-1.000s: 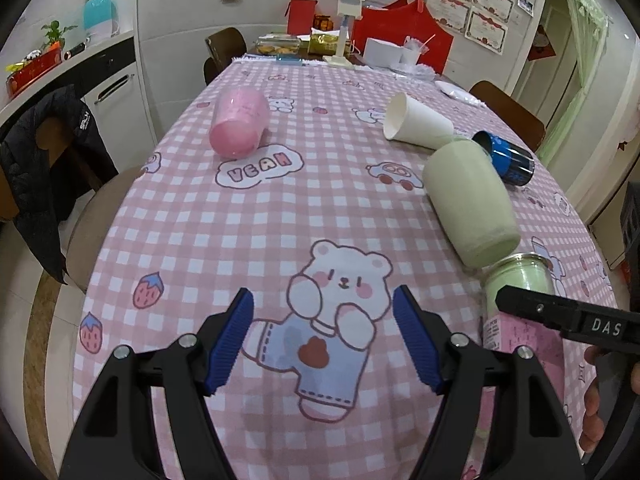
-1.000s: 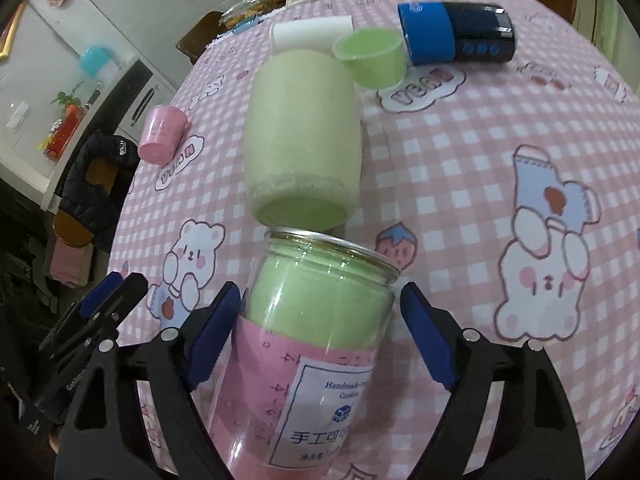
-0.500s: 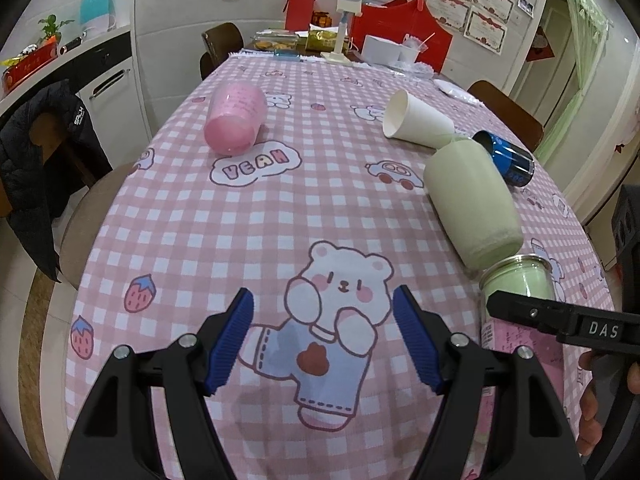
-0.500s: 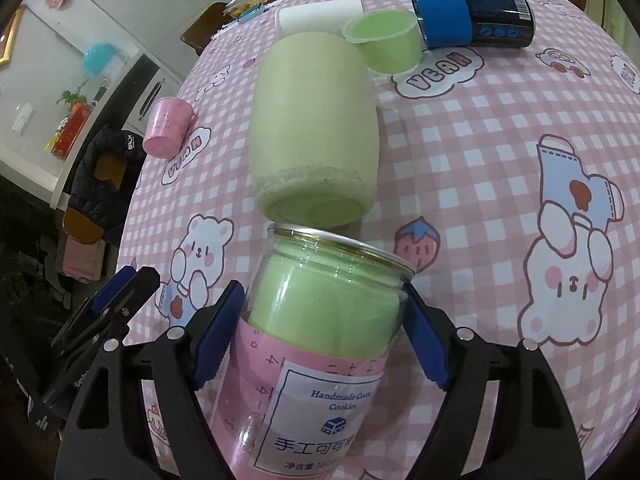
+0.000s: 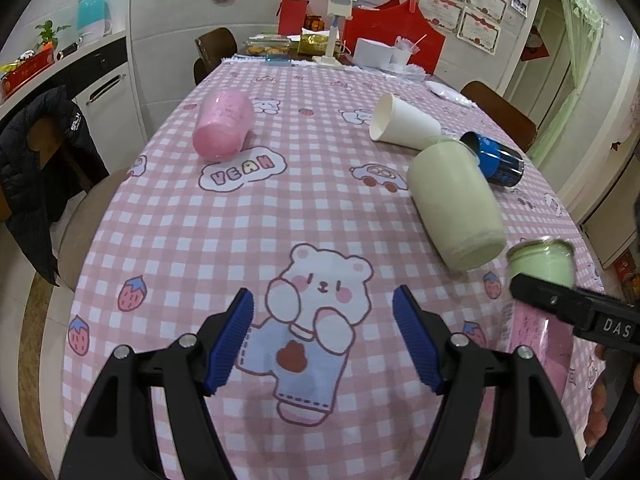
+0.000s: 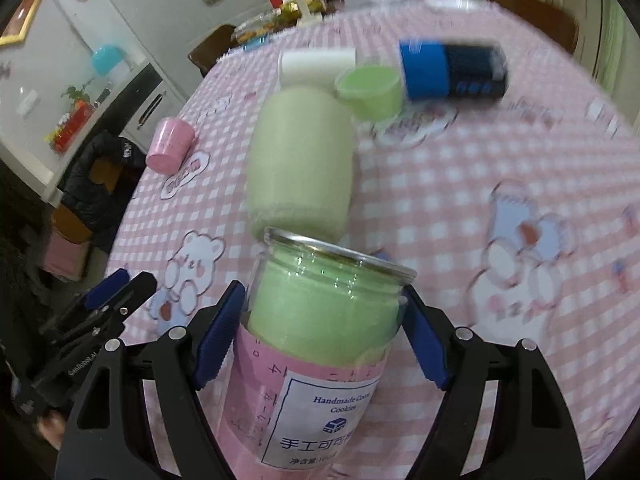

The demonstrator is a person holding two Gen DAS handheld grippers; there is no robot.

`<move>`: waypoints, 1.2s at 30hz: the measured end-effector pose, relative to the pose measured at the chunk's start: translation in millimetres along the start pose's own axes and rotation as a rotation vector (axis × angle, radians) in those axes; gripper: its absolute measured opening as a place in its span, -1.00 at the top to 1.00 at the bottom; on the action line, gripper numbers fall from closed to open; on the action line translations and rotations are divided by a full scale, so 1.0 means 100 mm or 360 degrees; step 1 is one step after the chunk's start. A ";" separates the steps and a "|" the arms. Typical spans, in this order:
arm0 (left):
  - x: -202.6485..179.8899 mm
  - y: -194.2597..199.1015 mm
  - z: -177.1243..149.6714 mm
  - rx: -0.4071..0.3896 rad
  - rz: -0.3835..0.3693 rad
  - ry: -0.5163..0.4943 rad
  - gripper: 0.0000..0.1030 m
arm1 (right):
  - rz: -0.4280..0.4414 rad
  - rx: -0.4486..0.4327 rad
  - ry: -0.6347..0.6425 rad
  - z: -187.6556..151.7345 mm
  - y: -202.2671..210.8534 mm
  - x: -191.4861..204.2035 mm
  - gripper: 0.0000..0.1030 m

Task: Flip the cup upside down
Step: 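Turn the jar open end up and lower it onto the table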

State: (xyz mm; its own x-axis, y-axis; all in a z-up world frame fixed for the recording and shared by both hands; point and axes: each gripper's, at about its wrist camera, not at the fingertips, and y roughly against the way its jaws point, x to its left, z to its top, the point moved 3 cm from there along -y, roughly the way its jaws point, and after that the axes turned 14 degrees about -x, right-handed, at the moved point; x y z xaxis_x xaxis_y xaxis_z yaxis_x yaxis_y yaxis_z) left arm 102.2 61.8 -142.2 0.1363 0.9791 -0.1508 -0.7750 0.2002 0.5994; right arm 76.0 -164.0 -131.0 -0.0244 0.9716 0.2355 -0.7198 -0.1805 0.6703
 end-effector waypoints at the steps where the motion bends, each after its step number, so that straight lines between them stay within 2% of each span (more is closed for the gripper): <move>1: -0.02 0.00 0.00 0.0001 0.0001 -0.0002 -0.38 | -0.0053 -0.0045 0.0063 0.02 0.06 0.01 -0.42; 6: -0.13 -0.01 -0.01 0.0015 -0.0012 -0.0022 -0.38 | -0.0185 -0.0251 0.0278 0.07 0.30 0.04 -0.41; 10: -0.21 0.00 -0.01 0.0013 -0.0014 -0.0043 -0.38 | -0.0269 -0.0351 0.0388 0.10 0.38 0.04 -0.40; 19: -0.31 0.06 0.02 -0.0006 0.0005 -0.0059 -0.38 | -0.0416 -0.0432 0.0506 0.09 0.45 -0.06 -0.38; 24: -0.39 0.08 0.02 -0.0009 0.0007 -0.0074 -0.38 | -0.0454 -0.0461 0.0540 0.07 0.50 -0.10 -0.38; 36: -0.52 0.14 0.03 -0.0029 0.0007 -0.0103 -0.38 | -0.0386 -0.0460 0.0499 0.01 0.48 -0.16 -0.39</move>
State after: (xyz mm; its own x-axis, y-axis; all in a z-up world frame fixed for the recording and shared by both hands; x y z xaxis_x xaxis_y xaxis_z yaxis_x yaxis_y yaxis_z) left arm 85.8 13.5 -123.8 0.1718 0.9804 -0.0969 -0.7866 0.1957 0.5856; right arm 42.1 -188.3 -101.9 -0.0079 0.9877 -0.1561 -0.8924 0.0634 0.4467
